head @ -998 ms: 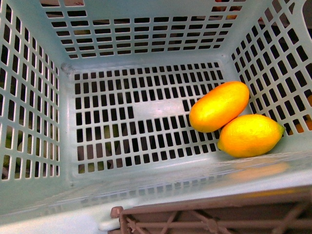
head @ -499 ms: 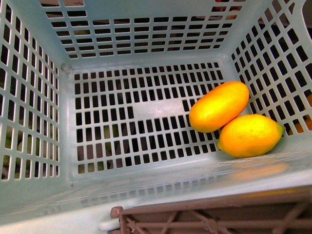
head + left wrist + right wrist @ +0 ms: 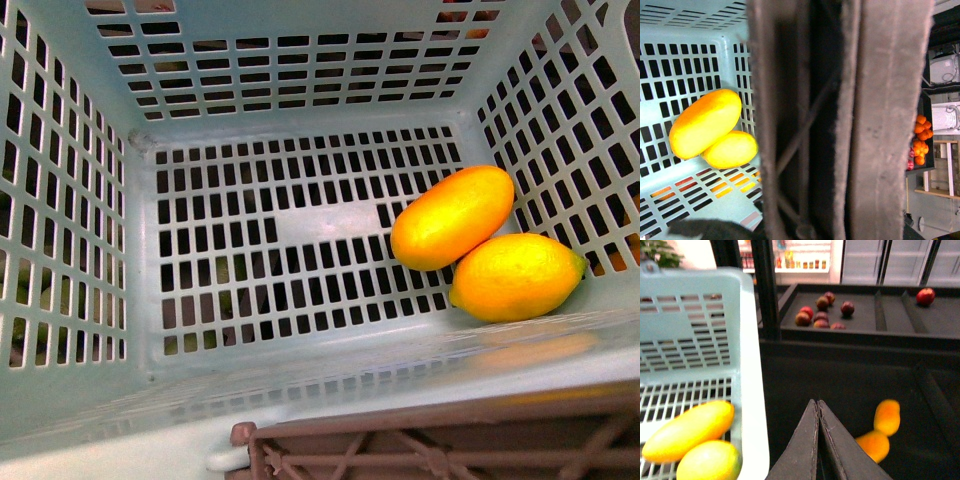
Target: Pick lemon and mango into basket
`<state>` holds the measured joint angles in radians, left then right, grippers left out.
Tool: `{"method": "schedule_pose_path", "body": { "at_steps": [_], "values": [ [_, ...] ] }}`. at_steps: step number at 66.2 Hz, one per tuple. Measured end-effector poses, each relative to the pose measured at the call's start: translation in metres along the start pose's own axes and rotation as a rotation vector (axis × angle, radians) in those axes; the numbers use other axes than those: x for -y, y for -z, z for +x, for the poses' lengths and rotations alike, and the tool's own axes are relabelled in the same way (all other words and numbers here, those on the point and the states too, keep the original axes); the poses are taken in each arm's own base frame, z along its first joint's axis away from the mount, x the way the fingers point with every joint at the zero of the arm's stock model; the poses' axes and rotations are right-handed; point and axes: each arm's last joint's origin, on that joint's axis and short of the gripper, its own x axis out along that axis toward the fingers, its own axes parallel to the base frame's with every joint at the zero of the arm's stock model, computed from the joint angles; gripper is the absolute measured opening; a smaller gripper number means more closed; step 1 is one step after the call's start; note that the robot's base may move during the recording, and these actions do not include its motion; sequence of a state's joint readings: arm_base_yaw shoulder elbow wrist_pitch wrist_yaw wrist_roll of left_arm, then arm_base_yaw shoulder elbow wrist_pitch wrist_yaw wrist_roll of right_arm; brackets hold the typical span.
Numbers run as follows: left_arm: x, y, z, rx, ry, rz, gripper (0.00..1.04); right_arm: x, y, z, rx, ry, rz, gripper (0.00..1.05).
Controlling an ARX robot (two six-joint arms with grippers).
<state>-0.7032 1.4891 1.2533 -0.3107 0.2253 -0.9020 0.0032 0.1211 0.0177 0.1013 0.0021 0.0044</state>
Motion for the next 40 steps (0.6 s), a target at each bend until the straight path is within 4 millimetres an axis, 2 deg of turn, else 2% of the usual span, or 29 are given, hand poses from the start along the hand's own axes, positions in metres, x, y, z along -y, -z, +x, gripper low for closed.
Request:
{"method": "schedule_pose_path", "body": {
  "at_steps": [6,18,27,40],
  "values": [
    [0.0000,-0.0001,-0.0002,0.001,0.000,0.000,0.14,0.0000,0.0006,-0.0070,0.012,0.000,0.000,0.02],
    [0.0001,0.0000,-0.0001,0.001,0.000,0.000,0.14,0.0000,0.0006,-0.0074,0.014,0.000,-0.002,0.04],
    [0.0000,0.0000,0.0000,0.000,0.000,0.000,0.14,0.0000,0.0006,-0.0075,0.014,0.000,-0.001,0.32],
    [0.0000,0.0000,0.0000,0.001,0.000,0.001,0.14,0.0000,0.0006,-0.0075,0.014,0.000,-0.001,0.63]
  ]
}}
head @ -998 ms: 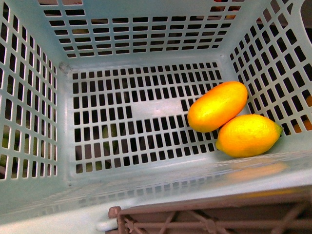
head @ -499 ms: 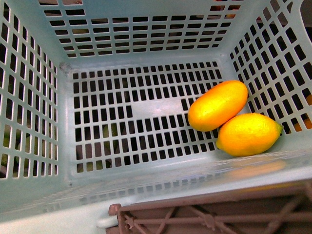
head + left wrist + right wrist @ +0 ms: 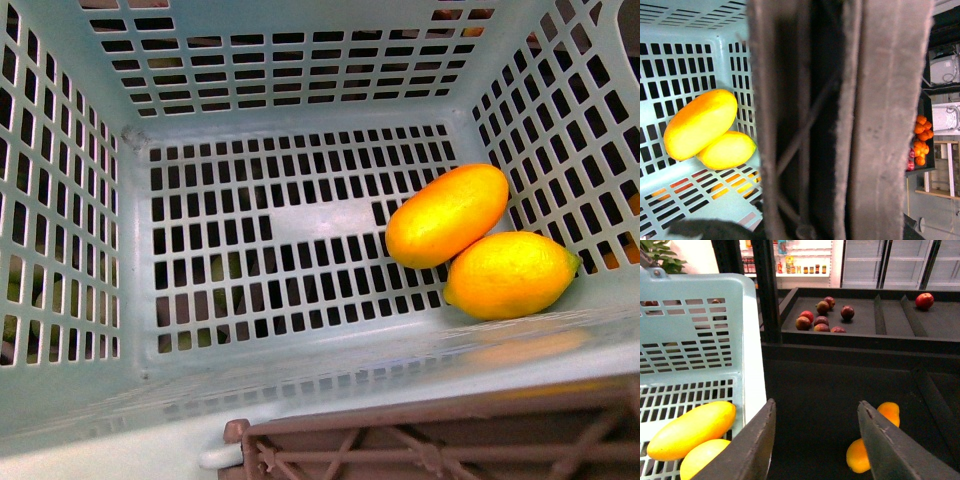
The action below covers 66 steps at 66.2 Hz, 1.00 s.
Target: Pick lemon and mango into basket
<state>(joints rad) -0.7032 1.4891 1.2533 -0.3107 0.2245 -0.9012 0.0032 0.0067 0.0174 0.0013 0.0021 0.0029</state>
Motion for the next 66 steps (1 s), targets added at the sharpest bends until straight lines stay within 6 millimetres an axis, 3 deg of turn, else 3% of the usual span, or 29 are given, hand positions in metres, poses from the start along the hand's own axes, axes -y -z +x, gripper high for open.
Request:
{"method": "schedule_pose_path", "body": {
  "at_steps": [15,66],
  "values": [
    [0.0011,0.0011,0.0003,0.003,-0.001,0.002,0.14,0.0001,-0.0001,-0.0001,0.001,0.004,0.001,0.98],
    [0.0006,0.0002,-0.0001,-0.002,0.004,0.001,0.14,0.0000,-0.0001,-0.0002,0.000,0.001,0.001,0.96]
  ]
}}
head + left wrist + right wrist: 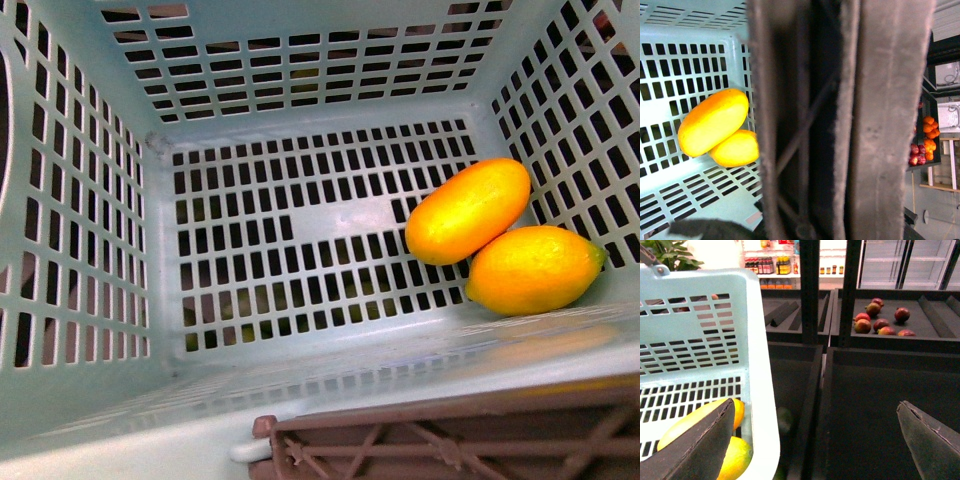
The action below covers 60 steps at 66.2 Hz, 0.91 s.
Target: Pick lemon and mango into basket
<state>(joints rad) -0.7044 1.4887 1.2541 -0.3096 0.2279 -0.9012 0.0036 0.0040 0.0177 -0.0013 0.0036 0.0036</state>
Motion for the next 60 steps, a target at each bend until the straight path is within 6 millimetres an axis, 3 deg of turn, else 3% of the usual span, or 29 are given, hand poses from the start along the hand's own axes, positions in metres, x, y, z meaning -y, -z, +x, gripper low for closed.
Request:
{"method": "schedule_pose_path", "body": {
  "at_steps": [60],
  "values": [
    [-0.0018,-0.0022,-0.0006,0.012,-0.009,-0.005,0.14,-0.0001,0.0002,0.0000,0.000,-0.008,-0.001,0.96]
  ]
}}
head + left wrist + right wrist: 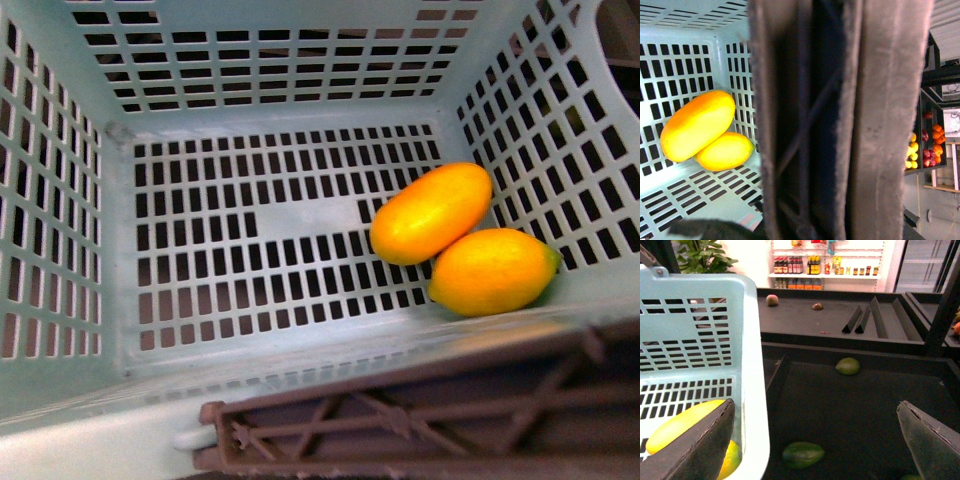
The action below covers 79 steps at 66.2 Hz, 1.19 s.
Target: Pick lemon and mango into basket
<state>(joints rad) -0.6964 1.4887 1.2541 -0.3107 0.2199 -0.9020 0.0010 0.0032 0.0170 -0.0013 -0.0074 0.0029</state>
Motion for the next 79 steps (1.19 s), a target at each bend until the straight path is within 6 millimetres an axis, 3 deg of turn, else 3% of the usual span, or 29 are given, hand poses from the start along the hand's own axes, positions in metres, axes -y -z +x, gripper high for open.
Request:
{"method": "schedule_pose_path", "body": {
  "at_steps": [17,25,30,43,55,69,79],
  "values": [
    [0.000,-0.001,0.000,0.014,-0.006,0.012,0.14,0.000,0.000,0.000,0.000,0.006,0.000,0.96],
    [0.004,-0.004,0.013,0.338,-0.069,-0.116,0.14,0.000,0.000,0.000,0.000,0.006,0.000,0.96],
    [0.000,-0.010,0.021,0.427,-0.091,-0.157,0.14,0.000,0.000,0.000,0.000,0.008,0.000,0.96],
    [-0.044,-0.041,0.060,0.497,-0.155,-0.244,0.14,0.000,0.000,0.000,0.000,0.008,0.000,0.96],
    [-0.091,-0.067,0.097,0.547,-0.200,-0.443,0.14,0.000,0.000,0.000,0.000,0.008,0.000,0.96],
    [-0.124,-0.106,0.115,0.660,-0.186,-0.646,0.14,0.000,0.000,0.000,0.000,0.008,0.000,0.96],
    [-0.143,-0.121,0.130,0.728,-0.237,-0.693,0.14,0.000,0.000,0.000,0.000,0.008,0.000,0.96]
  ]
}}
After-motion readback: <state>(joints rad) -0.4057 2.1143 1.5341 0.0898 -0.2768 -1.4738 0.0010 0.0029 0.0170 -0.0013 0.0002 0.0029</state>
